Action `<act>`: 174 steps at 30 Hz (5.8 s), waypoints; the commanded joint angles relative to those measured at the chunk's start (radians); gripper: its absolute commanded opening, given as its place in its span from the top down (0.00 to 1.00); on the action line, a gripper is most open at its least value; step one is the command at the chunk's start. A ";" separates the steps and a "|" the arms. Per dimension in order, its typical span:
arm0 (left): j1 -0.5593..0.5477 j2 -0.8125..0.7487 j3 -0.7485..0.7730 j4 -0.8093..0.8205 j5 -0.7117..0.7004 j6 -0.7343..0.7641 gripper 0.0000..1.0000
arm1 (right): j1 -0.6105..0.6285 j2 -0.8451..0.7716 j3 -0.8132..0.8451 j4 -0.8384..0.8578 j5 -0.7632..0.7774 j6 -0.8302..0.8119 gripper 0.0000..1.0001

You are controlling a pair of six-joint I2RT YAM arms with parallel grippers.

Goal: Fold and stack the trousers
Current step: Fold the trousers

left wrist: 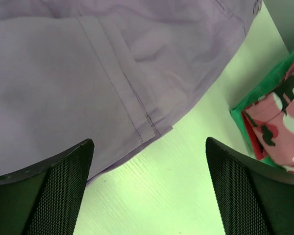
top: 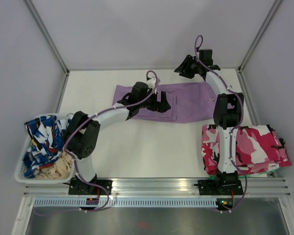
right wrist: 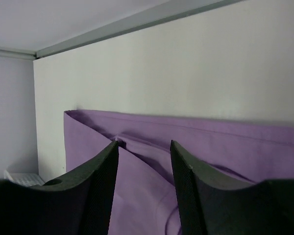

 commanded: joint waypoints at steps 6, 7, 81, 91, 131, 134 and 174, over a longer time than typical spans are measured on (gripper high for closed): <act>0.177 -0.052 0.116 -0.179 -0.149 -0.230 0.00 | 0.015 -0.239 -0.246 -0.145 -0.005 -0.107 0.44; 0.197 -0.049 0.105 -0.179 -0.155 -0.253 0.00 | 0.018 -0.251 -0.312 -0.139 0.006 -0.105 0.43; 0.584 0.232 0.183 -0.349 0.084 0.007 0.24 | 0.052 -0.394 -0.271 -0.312 0.358 -0.273 0.28; 0.515 0.255 0.209 -0.391 -0.021 0.030 0.88 | -0.107 -0.572 -0.446 -0.314 0.504 -0.280 0.24; 0.318 0.222 1.153 -0.992 -0.687 0.314 0.98 | 0.146 -0.334 -0.615 0.158 0.228 -0.072 0.37; 0.274 0.278 1.217 -1.053 -0.657 0.213 0.98 | 0.141 -0.340 -0.589 0.151 0.240 -0.052 0.37; -0.105 0.514 1.096 -0.610 -0.321 -0.355 0.33 | -0.264 -0.555 -0.645 0.059 0.104 -0.109 0.15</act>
